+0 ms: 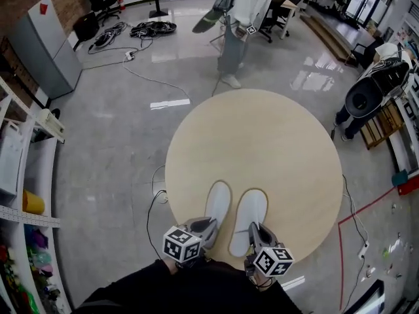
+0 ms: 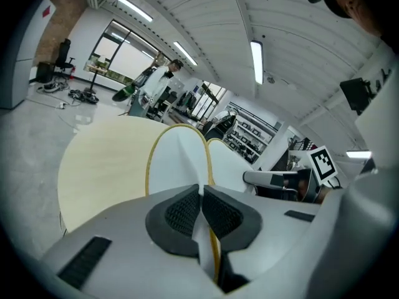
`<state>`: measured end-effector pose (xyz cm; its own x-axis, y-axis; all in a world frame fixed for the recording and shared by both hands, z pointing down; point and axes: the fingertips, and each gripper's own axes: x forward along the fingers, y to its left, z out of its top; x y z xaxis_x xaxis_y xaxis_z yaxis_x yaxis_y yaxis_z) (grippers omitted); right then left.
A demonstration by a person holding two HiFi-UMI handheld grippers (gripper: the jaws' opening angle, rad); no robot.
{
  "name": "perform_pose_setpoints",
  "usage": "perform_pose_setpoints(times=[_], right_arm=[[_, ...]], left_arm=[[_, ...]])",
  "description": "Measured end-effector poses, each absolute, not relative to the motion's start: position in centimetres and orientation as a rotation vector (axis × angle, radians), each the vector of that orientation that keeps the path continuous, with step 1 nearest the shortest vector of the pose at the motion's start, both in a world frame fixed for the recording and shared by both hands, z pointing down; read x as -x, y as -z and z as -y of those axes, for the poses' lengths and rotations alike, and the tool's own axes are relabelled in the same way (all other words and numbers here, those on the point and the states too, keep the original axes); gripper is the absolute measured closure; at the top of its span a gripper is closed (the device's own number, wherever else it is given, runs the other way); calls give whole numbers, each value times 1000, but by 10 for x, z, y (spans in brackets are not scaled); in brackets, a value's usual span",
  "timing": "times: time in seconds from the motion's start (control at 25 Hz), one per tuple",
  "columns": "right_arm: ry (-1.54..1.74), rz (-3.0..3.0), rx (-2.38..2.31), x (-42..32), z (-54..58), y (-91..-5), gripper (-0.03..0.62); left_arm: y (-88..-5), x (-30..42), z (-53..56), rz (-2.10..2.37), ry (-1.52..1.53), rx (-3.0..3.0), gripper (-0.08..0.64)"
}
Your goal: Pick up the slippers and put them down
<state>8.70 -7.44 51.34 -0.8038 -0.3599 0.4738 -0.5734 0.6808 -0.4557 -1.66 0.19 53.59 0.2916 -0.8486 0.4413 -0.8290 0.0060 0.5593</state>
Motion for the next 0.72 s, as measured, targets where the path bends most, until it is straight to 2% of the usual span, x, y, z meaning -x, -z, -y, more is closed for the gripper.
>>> perform_pose_setpoints(times=[0.72], right_arm=[[-951,2679,-511,-111,91,-509,563]], left_arm=[[-521,-11,-10,1743,-16,-1620,526]])
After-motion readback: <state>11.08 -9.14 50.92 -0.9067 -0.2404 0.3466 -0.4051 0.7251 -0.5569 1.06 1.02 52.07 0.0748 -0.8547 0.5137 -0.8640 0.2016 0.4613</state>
